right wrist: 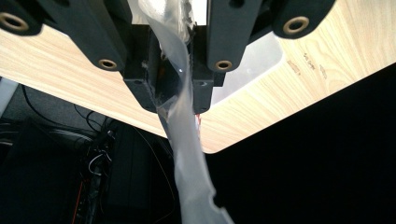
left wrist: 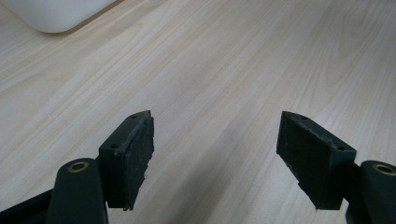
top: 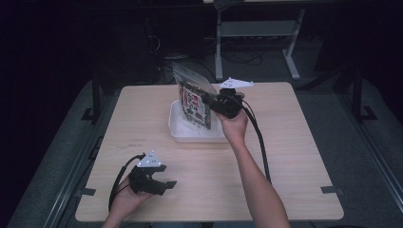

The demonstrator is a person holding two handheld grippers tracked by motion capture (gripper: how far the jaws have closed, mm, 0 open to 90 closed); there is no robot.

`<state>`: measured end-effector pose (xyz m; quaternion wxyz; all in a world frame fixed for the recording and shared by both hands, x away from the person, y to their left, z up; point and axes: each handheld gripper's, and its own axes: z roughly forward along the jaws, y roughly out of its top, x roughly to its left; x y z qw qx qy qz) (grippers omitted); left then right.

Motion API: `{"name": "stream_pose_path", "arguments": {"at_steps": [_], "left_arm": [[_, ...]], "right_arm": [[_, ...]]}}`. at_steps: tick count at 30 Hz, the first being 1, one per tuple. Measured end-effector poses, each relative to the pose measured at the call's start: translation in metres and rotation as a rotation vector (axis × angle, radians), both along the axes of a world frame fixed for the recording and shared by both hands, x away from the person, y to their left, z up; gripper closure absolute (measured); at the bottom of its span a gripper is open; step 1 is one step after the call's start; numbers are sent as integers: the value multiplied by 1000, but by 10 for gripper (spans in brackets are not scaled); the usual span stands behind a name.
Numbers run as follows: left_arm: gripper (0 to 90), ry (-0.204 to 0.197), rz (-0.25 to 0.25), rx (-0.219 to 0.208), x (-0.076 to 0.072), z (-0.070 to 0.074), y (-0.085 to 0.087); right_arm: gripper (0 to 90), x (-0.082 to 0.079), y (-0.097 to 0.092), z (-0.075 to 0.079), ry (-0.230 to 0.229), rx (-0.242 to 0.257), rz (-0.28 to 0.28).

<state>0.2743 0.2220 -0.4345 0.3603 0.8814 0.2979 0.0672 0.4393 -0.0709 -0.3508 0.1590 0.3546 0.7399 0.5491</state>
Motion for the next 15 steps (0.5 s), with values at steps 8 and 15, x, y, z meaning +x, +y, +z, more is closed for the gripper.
{"name": "stream_pose_path", "arguments": {"at_steps": [8, 15], "left_arm": [[267, 0, 2, -2, 0, 0, 1], [265, 1, 4, -3, 1, 0, 0]], "right_arm": [[660, 3, -4, 0, 27, 2, -5], [503, 3, -9, 0, 67, -6, 3]]}}
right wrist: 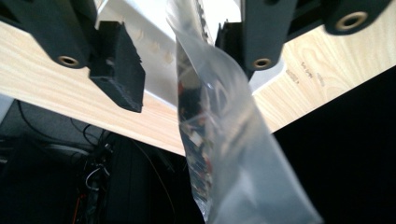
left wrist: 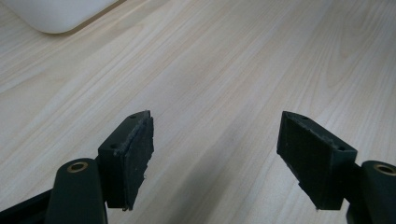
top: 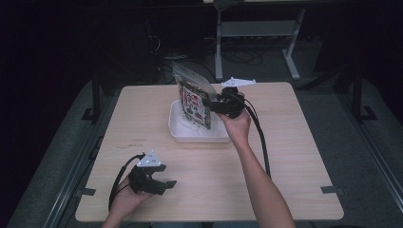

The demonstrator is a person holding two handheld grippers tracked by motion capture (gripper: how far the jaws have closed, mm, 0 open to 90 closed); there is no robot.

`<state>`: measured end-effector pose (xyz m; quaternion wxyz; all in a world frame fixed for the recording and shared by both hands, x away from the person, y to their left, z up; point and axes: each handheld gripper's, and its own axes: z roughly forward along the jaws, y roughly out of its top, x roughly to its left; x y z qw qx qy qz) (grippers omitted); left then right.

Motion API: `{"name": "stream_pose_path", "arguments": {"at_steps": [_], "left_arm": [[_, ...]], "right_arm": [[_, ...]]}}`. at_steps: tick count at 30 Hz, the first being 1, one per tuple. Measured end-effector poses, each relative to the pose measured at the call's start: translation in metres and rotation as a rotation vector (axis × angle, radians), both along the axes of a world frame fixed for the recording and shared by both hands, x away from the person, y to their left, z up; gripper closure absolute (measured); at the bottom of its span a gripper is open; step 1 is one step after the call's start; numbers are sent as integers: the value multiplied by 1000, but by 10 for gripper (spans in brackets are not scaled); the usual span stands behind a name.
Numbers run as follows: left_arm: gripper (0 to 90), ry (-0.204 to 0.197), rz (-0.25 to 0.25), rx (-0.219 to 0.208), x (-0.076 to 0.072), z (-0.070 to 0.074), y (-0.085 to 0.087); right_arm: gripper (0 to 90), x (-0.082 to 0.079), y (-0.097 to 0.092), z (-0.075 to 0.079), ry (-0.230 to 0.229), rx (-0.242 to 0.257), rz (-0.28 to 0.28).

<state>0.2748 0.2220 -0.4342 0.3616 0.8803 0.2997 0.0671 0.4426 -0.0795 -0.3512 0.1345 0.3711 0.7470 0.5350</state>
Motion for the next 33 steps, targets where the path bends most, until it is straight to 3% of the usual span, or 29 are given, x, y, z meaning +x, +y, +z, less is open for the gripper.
{"name": "stream_pose_path", "arguments": {"at_steps": [9, 18, 33], "left_arm": [[260, 2, -4, 3, 0, -1, -2], [257, 4, -1, 5, 1, -1, -2], [255, 6, 1, 11, 1, -1, -2]], "right_arm": [[420, -8, -9, 3, 16, -8, 31], [397, -18, -18, 4, 17, -11, 47], [370, -40, -47, 5, 37, 26, 59]]}}
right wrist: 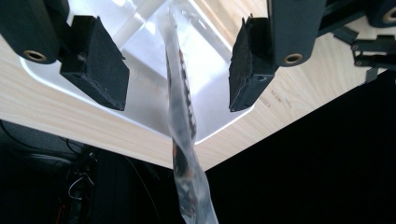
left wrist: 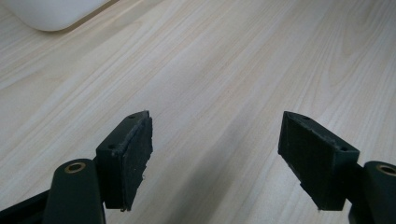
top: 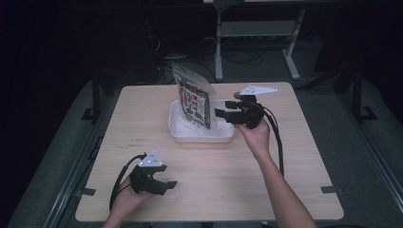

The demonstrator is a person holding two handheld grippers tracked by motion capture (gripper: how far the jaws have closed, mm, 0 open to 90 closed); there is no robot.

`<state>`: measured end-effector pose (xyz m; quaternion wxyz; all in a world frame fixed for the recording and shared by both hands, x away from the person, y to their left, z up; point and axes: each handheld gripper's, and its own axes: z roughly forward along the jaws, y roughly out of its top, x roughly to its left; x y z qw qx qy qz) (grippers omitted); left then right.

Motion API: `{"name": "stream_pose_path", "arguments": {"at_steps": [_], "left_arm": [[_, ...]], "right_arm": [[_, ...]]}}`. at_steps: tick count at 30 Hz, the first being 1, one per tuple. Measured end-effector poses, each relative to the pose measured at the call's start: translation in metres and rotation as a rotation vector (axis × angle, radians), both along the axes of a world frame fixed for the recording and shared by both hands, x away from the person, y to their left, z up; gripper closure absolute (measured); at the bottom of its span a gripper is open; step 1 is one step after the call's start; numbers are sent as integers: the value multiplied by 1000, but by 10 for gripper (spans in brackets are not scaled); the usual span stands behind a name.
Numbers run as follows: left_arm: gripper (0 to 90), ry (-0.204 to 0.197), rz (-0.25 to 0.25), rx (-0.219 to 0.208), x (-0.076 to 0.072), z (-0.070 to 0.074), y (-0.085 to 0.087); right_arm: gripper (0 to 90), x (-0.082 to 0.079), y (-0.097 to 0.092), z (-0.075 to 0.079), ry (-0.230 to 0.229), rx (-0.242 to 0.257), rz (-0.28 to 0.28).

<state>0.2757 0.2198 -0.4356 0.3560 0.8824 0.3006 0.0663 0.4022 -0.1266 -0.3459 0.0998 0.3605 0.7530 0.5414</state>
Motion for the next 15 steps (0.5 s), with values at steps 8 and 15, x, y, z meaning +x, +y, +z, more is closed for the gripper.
{"name": "stream_pose_path", "arguments": {"at_steps": [8, 15], "left_arm": [[253, 1, 3, -5, 0, 0, 0], [252, 1, 3, -1, 0, -1, 1]], "right_arm": [[367, -12, -16, -8, 13, 28, -5], [359, -20, -31, -14, 31, 38, -17]]}}
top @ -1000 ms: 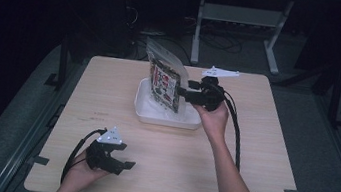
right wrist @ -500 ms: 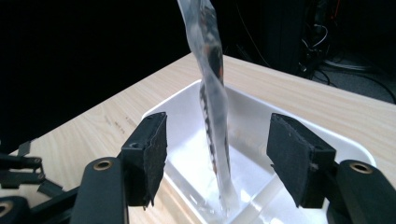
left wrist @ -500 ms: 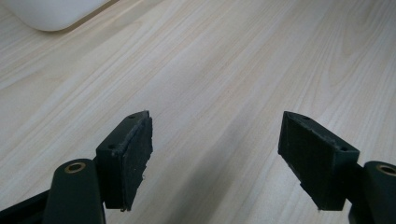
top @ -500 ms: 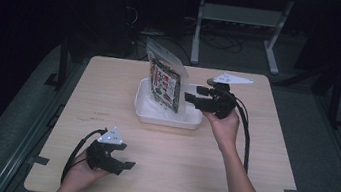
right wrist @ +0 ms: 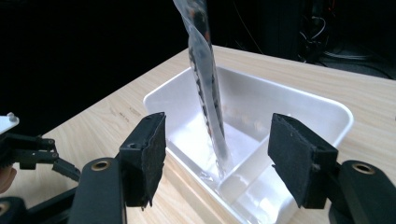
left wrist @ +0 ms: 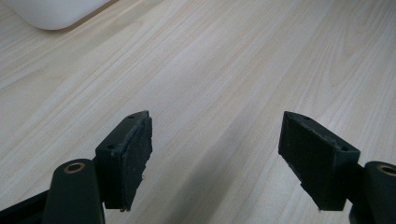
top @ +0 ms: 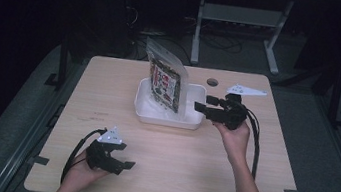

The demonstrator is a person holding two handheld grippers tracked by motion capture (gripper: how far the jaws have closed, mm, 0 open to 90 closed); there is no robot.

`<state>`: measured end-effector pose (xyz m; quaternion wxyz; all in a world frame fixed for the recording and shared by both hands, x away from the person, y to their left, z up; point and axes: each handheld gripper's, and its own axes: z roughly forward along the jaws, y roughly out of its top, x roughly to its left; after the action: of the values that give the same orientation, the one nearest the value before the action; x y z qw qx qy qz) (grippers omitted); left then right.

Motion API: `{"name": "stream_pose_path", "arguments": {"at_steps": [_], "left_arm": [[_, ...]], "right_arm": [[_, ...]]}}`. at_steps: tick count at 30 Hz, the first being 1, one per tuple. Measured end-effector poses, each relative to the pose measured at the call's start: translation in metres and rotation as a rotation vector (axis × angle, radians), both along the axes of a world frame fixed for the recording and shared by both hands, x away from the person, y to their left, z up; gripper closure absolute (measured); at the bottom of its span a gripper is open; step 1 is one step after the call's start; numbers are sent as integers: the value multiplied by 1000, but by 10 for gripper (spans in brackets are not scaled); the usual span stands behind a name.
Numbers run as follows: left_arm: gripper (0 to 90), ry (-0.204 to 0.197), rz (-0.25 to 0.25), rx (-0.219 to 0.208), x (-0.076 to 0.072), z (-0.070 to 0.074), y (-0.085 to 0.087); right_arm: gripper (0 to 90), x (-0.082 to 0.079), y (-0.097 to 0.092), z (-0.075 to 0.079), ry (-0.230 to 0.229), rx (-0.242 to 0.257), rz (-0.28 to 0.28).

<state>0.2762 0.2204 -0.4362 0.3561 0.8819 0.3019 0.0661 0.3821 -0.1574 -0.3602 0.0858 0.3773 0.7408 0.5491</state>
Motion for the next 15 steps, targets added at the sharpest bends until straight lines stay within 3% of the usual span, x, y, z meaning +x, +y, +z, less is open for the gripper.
{"name": "stream_pose_path", "arguments": {"at_steps": [15], "left_arm": [[248, 1, 4, 0, 0, 0, 1]], "right_arm": [[323, -18, -25, -15, 51, -23, -10]]}}
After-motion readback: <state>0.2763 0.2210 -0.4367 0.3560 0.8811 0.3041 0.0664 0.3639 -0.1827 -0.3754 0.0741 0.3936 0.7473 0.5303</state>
